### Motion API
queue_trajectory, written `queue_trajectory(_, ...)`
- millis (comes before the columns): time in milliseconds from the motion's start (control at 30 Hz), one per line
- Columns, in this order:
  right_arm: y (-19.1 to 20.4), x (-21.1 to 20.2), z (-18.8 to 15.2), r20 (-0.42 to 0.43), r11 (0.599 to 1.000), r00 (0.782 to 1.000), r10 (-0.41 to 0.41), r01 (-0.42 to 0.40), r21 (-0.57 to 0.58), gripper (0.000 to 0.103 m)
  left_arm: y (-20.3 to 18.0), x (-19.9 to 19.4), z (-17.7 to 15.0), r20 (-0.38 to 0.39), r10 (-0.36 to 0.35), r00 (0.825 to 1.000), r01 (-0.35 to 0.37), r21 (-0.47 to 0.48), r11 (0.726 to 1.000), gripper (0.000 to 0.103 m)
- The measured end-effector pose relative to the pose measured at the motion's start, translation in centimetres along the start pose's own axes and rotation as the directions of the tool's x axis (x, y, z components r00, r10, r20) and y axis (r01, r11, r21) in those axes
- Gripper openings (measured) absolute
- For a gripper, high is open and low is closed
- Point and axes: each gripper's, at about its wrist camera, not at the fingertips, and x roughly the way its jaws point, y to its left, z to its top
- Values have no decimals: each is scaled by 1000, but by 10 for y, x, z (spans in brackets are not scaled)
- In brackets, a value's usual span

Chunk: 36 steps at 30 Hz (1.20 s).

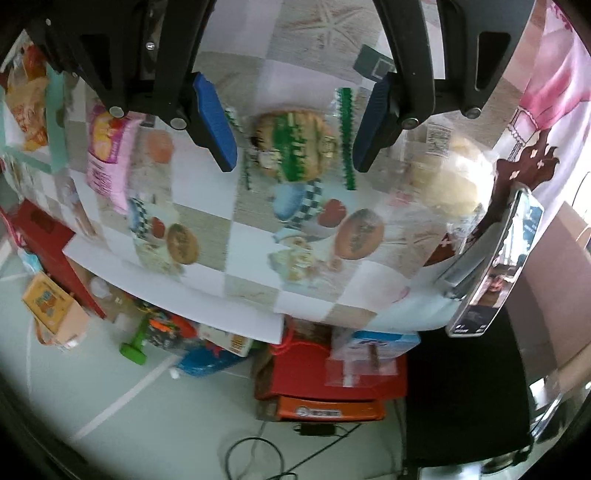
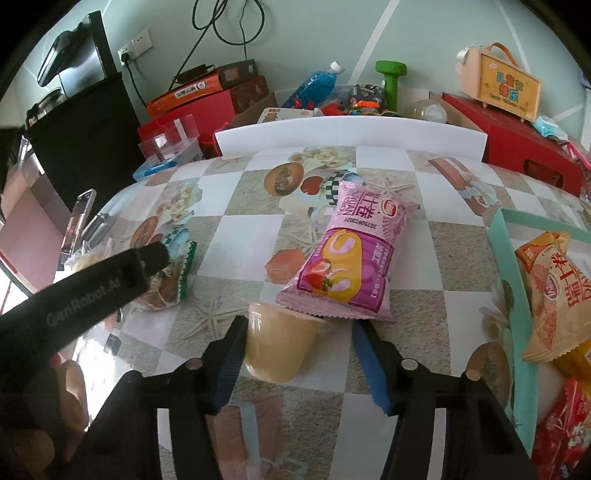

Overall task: Organize snacks
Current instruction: 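Grasp the yellow pudding cup with the right tool while the left tool grasps the green-wrapped bread, then carry the pudding cup and green bread over the tray and release them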

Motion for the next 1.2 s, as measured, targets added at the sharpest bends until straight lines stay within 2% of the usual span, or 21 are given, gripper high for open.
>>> queue_trajectory(100, -1, 0, 0, -1, 1000, 1000, 0, 0, 3, 57, 1, 9, -3, -33, 4, 999, -4, 2, 1000, 66)
queue_trajectory(267, -2, 0, 0, -2, 1000, 1000, -2, 2, 1, 55, -8, 16, -7, -49, -22, 999, 24, 27, 999, 66)
queue_trajectory(567, -1, 1, 0, -5, 1000, 1000, -3, 3, -10, 53, -20, 23, -9, -38, -24, 999, 26, 49, 998, 66)
queue_trajectory(667, -1, 1, 0, -5, 1000, 1000, -1, 1, -11, 48, -22, 23, -9, -36, -25, 999, 26, 51, 998, 64)
queue_trajectory(700, -1, 1, 0, -4, 1000, 1000, -1, 1, -11, 46, -22, 22, -9, -33, -26, 999, 28, 54, 998, 56)
queue_trajectory(733, -1, 0, 0, -4, 1000, 1000, 0, 0, -12, 46, -22, 20, -9, -31, -31, 999, 32, 51, 998, 55)
queue_trajectory(933, -7, -6, 1, 6, 1000, 1000, 2, -2, 1, 46, -25, 14, -7, -51, -38, 998, 40, 47, 998, 54)
queue_trajectory(1200, -14, -36, 9, 68, 1000, 998, 14, -15, 11, 46, -23, -28, 0, 8, -51, 999, 51, 25, 998, 54)
